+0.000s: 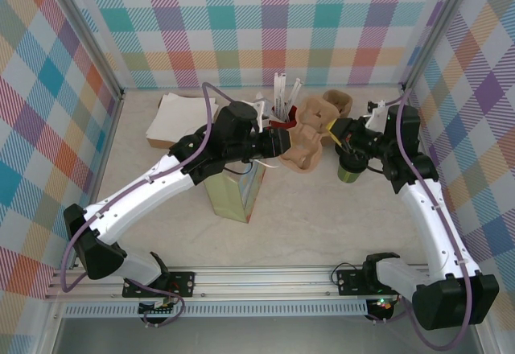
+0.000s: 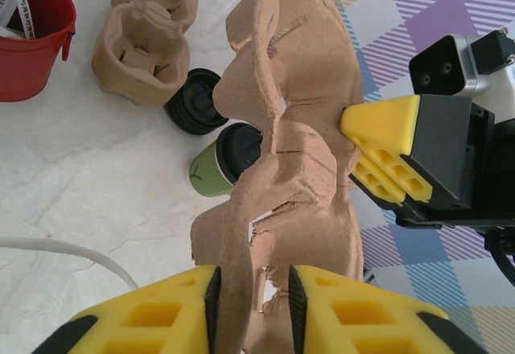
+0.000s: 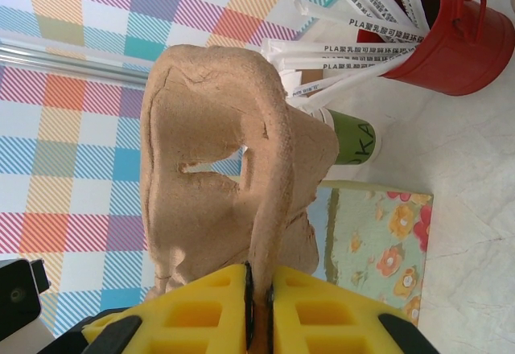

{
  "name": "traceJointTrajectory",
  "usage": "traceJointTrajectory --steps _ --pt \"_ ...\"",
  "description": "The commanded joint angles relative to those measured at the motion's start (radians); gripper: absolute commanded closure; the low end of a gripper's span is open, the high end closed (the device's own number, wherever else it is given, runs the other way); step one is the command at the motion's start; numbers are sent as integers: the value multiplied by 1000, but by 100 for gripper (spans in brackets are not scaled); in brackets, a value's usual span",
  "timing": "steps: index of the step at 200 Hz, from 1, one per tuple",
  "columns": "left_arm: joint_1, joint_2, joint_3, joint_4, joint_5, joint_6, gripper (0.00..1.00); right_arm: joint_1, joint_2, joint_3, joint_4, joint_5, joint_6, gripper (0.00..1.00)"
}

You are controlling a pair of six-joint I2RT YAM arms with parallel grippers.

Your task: Pack the takeout coffee

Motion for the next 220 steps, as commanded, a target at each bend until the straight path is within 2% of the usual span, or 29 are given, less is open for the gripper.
traceJointTrajectory --steps 1,50,87,141,163,189,220 --pt "-12 -1 37 6 8 12 75 10 -1 24 32 -19 -2 86" --pt "-11 -2 38 4 13 16 86 17 0 21 31 -20 -16 84" --pt "-11 -17 32 -4 4 27 93 17 -14 19 -27 5 -96 73" --pt "-11 -64 14 -38 -17 67 97 17 -49 85 -372 129 -452 41" --pt "-11 -84 7 -50 -14 94 100 17 -56 155 -509 175 -625 24" --pt "-12 -102 16 -75 4 125 100 17 -50 262 -633 158 -817 1" --pt "-11 -117 32 -101 29 146 100 17 -36 379 -718 133 -924 0"
